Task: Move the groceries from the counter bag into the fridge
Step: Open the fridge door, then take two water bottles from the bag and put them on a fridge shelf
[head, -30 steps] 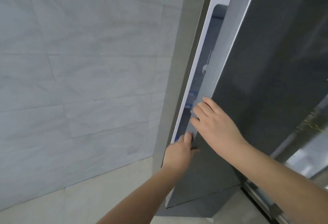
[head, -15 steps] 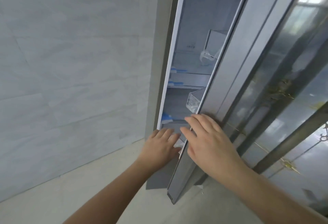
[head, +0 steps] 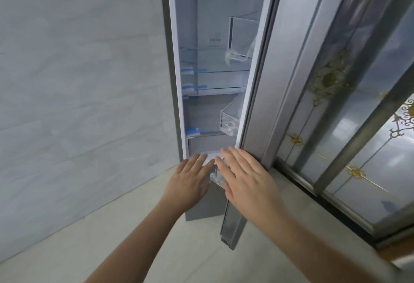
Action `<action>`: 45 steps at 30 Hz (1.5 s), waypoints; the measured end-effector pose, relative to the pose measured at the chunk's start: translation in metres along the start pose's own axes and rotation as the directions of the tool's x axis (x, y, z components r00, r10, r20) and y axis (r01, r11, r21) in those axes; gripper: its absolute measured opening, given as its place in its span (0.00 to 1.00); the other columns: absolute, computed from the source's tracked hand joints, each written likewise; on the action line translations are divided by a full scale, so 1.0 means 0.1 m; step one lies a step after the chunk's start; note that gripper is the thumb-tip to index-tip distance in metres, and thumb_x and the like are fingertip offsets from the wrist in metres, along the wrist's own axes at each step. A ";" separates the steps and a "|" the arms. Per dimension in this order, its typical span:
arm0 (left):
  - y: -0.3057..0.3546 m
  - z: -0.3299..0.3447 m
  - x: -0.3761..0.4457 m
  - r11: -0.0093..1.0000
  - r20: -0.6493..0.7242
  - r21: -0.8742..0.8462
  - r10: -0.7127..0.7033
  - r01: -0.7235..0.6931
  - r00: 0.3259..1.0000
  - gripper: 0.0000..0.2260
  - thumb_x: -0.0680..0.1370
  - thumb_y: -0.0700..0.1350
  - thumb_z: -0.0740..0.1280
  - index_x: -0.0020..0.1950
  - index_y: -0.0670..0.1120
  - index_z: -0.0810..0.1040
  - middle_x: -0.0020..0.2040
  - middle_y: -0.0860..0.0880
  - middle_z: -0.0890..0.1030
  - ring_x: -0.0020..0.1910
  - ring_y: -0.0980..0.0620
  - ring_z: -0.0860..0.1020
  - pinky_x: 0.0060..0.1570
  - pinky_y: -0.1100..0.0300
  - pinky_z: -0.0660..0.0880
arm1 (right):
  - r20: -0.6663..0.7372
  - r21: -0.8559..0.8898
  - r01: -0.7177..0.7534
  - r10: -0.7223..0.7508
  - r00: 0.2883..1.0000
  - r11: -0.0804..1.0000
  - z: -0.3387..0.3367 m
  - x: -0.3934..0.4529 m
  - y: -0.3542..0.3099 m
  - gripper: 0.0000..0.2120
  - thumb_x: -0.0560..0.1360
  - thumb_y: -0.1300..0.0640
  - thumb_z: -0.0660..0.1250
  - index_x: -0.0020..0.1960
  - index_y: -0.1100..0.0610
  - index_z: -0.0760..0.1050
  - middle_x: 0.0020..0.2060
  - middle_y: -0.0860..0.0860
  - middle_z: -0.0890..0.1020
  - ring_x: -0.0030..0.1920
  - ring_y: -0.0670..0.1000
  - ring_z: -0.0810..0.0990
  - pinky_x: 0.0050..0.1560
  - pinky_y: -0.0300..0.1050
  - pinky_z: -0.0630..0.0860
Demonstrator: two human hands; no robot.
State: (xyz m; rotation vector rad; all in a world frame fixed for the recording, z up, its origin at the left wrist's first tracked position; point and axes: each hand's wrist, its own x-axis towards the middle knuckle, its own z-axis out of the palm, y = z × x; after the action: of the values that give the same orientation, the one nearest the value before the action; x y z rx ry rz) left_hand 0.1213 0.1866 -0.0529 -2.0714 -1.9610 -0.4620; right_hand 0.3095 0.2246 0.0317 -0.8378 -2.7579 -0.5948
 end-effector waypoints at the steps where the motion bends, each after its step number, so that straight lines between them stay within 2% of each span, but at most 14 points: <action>1: 0.08 0.04 -0.01 1.000 0.031 -0.009 0.005 -0.005 1.000 0.28 0.74 0.50 0.68 0.72 0.49 0.63 0.69 0.44 0.75 0.68 0.43 0.73 0.64 0.46 0.73 | -0.007 0.010 -0.012 0.012 1.000 1.000 -0.01 -0.09 0.04 0.27 0.74 0.52 0.65 0.72 0.58 0.67 0.70 0.58 0.71 0.72 0.56 0.68 0.73 0.52 0.54; 2: 0.15 0.09 -0.01 1.000 0.075 -0.009 0.016 -0.016 0.997 0.30 0.74 0.51 0.69 0.73 0.49 0.62 0.71 0.45 0.73 0.70 0.44 0.71 0.66 0.46 0.71 | -0.005 0.015 -0.023 0.023 1.000 1.000 -0.01 -0.18 0.07 0.27 0.75 0.52 0.64 0.72 0.58 0.67 0.71 0.57 0.70 0.72 0.56 0.67 0.74 0.51 0.53; 5: 0.33 0.28 -0.04 0.999 0.219 -0.002 0.052 -0.052 0.974 0.31 0.75 0.55 0.65 0.76 0.51 0.62 0.76 0.49 0.65 0.75 0.47 0.63 0.71 0.47 0.64 | 0.010 0.011 -0.059 0.058 0.998 0.998 -0.04 -0.44 0.17 0.25 0.77 0.52 0.58 0.72 0.58 0.66 0.72 0.57 0.68 0.74 0.55 0.63 0.75 0.51 0.50; 9: 0.62 0.50 -0.04 0.994 0.345 -0.017 0.111 -0.112 0.932 0.33 0.74 0.56 0.66 0.77 0.52 0.61 0.77 0.50 0.63 0.76 0.48 0.61 0.71 0.46 0.64 | 0.018 0.025 -0.132 0.132 0.991 0.991 -0.08 -0.82 0.36 0.24 0.78 0.51 0.59 0.72 0.57 0.68 0.73 0.56 0.67 0.75 0.55 0.61 0.76 0.51 0.49; 12: 0.86 0.61 -0.02 0.983 0.329 -0.056 0.181 -0.173 0.927 0.31 0.79 0.54 0.61 0.79 0.53 0.52 0.80 0.52 0.53 0.79 0.51 0.50 0.76 0.50 0.47 | 0.021 0.027 -0.180 0.179 0.984 0.983 -0.08 -1.10 0.49 0.23 0.79 0.50 0.59 0.71 0.57 0.68 0.73 0.56 0.68 0.75 0.55 0.62 0.76 0.52 0.49; 14: 1.02 0.64 0.02 0.976 0.298 -0.087 0.217 -0.200 0.929 0.30 0.80 0.52 0.60 0.79 0.53 0.51 0.80 0.52 0.52 0.79 0.51 0.47 0.74 0.53 0.40 | 0.016 0.045 -0.231 0.230 0.973 0.972 -0.07 -1.28 0.57 0.22 0.79 0.51 0.58 0.70 0.57 0.70 0.72 0.57 0.70 0.74 0.56 0.64 0.75 0.52 0.52; 18: 1.32 0.68 0.12 0.949 0.282 -0.106 0.317 -0.298 0.906 0.31 0.77 0.51 0.66 0.78 0.51 0.58 0.79 0.48 0.55 0.78 0.46 0.52 0.73 0.51 0.46 | 0.059 0.077 -0.332 0.328 0.943 0.940 0.00 -1.60 0.72 0.21 0.79 0.51 0.55 0.69 0.57 0.71 0.70 0.57 0.72 0.73 0.56 0.65 0.74 0.54 0.56; 22: 1.65 0.78 0.21 0.927 0.295 -0.160 0.373 -0.340 0.880 0.32 0.79 0.51 0.62 0.79 0.52 0.51 0.80 0.52 0.49 0.79 0.50 0.45 0.75 0.51 0.44 | 0.114 0.113 -0.434 0.423 0.899 0.894 0.13 -1.95 0.84 0.21 0.78 0.51 0.59 0.69 0.56 0.71 0.69 0.57 0.72 0.72 0.57 0.67 0.74 0.55 0.59; 28: 2.07 0.89 0.40 0.892 0.287 -0.198 0.449 -0.406 0.846 0.32 0.79 0.52 0.61 0.80 0.51 0.50 0.80 0.51 0.52 0.79 0.52 0.48 0.75 0.54 0.42 | 0.125 0.128 -0.569 0.556 0.822 0.813 0.23 -2.34 0.98 0.22 0.74 0.51 0.68 0.66 0.57 0.75 0.66 0.57 0.76 0.68 0.58 0.72 0.70 0.54 0.65; 31: 2.22 0.91 0.49 0.853 0.231 -0.244 0.513 -0.461 0.827 0.30 0.78 0.51 0.62 0.78 0.50 0.57 0.79 0.50 0.59 0.77 0.51 0.57 0.75 0.54 0.50 | 0.139 0.132 -0.618 0.603 0.786 0.775 0.28 -2.44 1.05 0.22 0.73 0.50 0.69 0.66 0.56 0.75 0.65 0.56 0.77 0.65 0.57 0.75 0.67 0.53 0.69; 33: 2.30 0.90 0.55 0.819 0.178 -0.301 0.552 -0.489 0.815 0.27 0.76 0.48 0.66 0.74 0.48 0.65 0.73 0.48 0.70 0.72 0.49 0.67 0.72 0.52 0.62 | 0.147 0.144 -0.651 0.635 0.759 0.745 0.32 -2.47 1.10 0.22 0.73 0.50 0.70 0.65 0.55 0.75 0.63 0.55 0.78 0.62 0.56 0.77 0.64 0.52 0.71; 35: 2.31 0.92 0.62 0.798 0.149 -0.332 0.570 -0.502 0.808 0.25 0.74 0.47 0.66 0.72 0.48 0.68 0.67 0.48 0.75 0.68 0.48 0.72 0.67 0.52 0.68 | 0.149 0.141 -0.677 0.661 0.736 0.722 0.38 -2.47 1.16 0.22 0.73 0.49 0.69 0.65 0.55 0.75 0.63 0.55 0.78 0.60 0.55 0.77 0.62 0.50 0.72; 38: 2.24 1.03 0.77 0.798 0.165 -0.332 0.573 -0.502 0.802 0.25 0.74 0.48 0.65 0.72 0.48 0.68 0.68 0.48 0.74 0.67 0.48 0.72 0.66 0.50 0.70 | 0.160 0.130 -0.697 0.679 0.717 0.705 0.48 -2.43 1.24 0.22 0.73 0.49 0.69 0.65 0.54 0.74 0.63 0.54 0.77 0.61 0.54 0.76 0.62 0.48 0.72; 45: 2.03 1.34 1.36 0.778 0.162 -0.344 0.601 -0.526 0.782 0.29 0.73 0.46 0.69 0.73 0.47 0.67 0.71 0.44 0.72 0.68 0.44 0.72 0.65 0.48 0.70 | 0.170 0.091 -0.769 0.751 0.638 0.633 0.82 -2.12 1.29 0.25 0.68 0.50 0.74 0.63 0.55 0.76 0.60 0.54 0.80 0.59 0.55 0.79 0.60 0.49 0.74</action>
State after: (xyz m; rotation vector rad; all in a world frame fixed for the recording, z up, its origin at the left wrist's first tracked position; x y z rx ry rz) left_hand 0.3369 0.3511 -0.1152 -2.8916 -1.3023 -0.3540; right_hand 0.5504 0.2545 -0.0646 -1.8820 -2.1439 -0.1468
